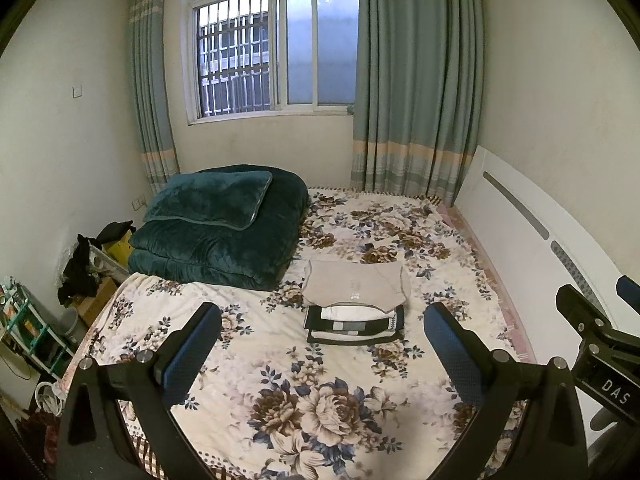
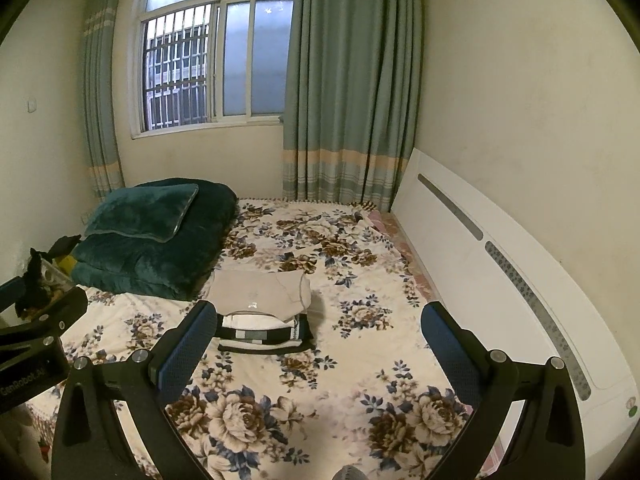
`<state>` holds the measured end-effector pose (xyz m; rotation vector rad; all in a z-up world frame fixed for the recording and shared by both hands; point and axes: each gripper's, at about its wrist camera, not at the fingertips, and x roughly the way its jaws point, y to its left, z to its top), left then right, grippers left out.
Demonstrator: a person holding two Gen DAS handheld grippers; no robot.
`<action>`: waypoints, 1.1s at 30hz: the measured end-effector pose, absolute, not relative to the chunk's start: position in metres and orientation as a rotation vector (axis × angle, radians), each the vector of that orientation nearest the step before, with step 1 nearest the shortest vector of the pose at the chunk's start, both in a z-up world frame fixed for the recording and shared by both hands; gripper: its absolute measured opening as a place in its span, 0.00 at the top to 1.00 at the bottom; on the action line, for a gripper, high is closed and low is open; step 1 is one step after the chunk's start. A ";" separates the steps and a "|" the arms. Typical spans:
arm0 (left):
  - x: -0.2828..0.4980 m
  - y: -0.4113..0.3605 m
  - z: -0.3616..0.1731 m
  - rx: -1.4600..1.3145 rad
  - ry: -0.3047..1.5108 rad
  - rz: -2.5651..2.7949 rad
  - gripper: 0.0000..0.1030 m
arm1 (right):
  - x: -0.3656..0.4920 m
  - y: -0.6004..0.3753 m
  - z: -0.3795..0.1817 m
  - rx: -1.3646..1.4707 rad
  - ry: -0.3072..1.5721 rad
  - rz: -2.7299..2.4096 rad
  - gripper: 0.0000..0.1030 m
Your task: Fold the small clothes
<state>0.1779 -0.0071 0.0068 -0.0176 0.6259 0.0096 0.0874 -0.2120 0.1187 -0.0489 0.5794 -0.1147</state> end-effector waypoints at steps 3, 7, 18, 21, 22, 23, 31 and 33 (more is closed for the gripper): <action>0.178 -0.009 0.008 -0.018 0.625 0.009 0.00 | 0.087 -0.212 0.119 -0.048 0.579 -0.113 0.00; 0.178 -0.010 0.010 -0.017 0.624 0.013 0.00 | 0.087 -0.212 0.119 -0.047 0.579 -0.114 0.00; 0.177 -0.016 0.013 -0.020 0.619 0.011 0.00 | 0.079 -0.208 0.124 -0.046 0.568 -0.102 0.00; 0.175 -0.018 0.013 -0.021 0.617 0.014 0.00 | 0.080 -0.208 0.123 -0.048 0.563 -0.101 0.00; 0.174 -0.020 0.014 -0.021 0.614 0.016 0.00 | 0.080 -0.209 0.124 -0.046 0.562 -0.100 0.00; 0.174 -0.023 0.015 -0.023 0.613 0.015 0.00 | 0.080 -0.208 0.124 -0.046 0.563 -0.098 0.00; 0.170 -0.030 0.019 -0.025 0.602 0.020 0.00 | 0.079 -0.205 0.125 -0.043 0.556 -0.092 0.00; 0.170 -0.030 0.019 -0.025 0.603 0.020 0.00 | 0.079 -0.206 0.123 -0.043 0.554 -0.094 0.00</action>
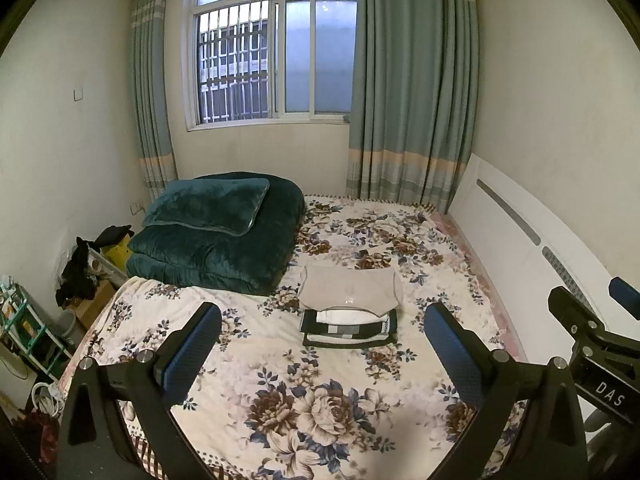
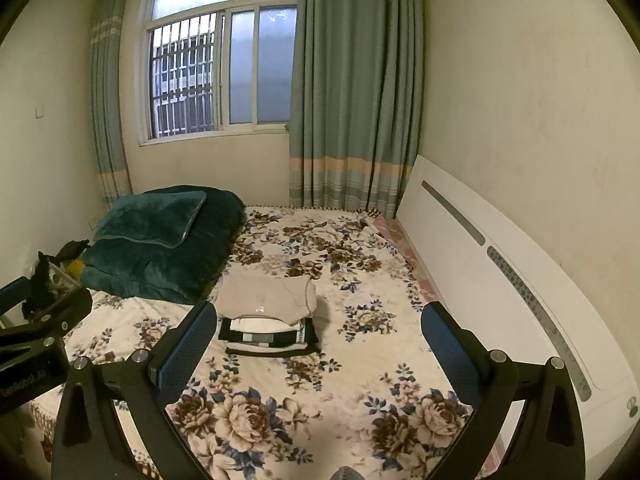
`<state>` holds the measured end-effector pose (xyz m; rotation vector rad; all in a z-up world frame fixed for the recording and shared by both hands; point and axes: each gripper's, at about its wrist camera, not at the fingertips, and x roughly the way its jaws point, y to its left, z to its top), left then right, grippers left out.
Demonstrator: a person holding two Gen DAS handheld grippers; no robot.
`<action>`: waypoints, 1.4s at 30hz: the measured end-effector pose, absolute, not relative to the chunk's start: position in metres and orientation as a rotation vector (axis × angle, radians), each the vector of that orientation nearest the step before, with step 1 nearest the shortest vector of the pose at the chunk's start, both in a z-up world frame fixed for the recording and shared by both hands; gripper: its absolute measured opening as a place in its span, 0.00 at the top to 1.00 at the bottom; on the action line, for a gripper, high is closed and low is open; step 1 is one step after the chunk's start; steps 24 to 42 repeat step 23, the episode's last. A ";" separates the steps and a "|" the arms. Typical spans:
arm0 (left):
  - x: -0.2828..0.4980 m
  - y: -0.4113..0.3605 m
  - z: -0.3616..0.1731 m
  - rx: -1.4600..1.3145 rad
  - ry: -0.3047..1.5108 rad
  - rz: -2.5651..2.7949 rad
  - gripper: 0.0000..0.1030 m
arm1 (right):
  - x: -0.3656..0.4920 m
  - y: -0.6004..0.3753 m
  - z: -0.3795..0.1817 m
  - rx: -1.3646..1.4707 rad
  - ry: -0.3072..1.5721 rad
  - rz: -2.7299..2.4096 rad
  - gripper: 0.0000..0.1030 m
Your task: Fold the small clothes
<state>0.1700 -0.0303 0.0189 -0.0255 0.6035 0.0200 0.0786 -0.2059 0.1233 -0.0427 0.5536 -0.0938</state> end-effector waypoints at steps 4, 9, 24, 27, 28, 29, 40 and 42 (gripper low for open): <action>0.169 -0.031 0.021 -0.029 0.600 0.025 0.00 | 0.079 -0.206 0.123 -0.041 0.554 -0.094 0.00; 0.169 -0.034 0.024 -0.026 0.596 0.031 0.00 | 0.077 -0.206 0.123 -0.041 0.554 -0.093 0.00; 0.166 -0.031 0.029 -0.033 0.585 0.059 0.00 | 0.078 -0.204 0.123 -0.038 0.551 -0.093 0.00; 0.166 -0.031 0.029 -0.033 0.585 0.059 0.00 | 0.078 -0.204 0.123 -0.038 0.551 -0.093 0.00; 0.166 -0.031 0.029 -0.033 0.585 0.059 0.00 | 0.078 -0.204 0.123 -0.038 0.551 -0.093 0.00; 0.166 -0.031 0.029 -0.033 0.585 0.059 0.00 | 0.078 -0.204 0.123 -0.038 0.551 -0.093 0.00; 0.166 -0.031 0.029 -0.033 0.585 0.059 0.00 | 0.078 -0.204 0.123 -0.038 0.551 -0.093 0.00; 0.166 -0.031 0.029 -0.033 0.585 0.059 0.00 | 0.078 -0.204 0.123 -0.038 0.551 -0.093 0.00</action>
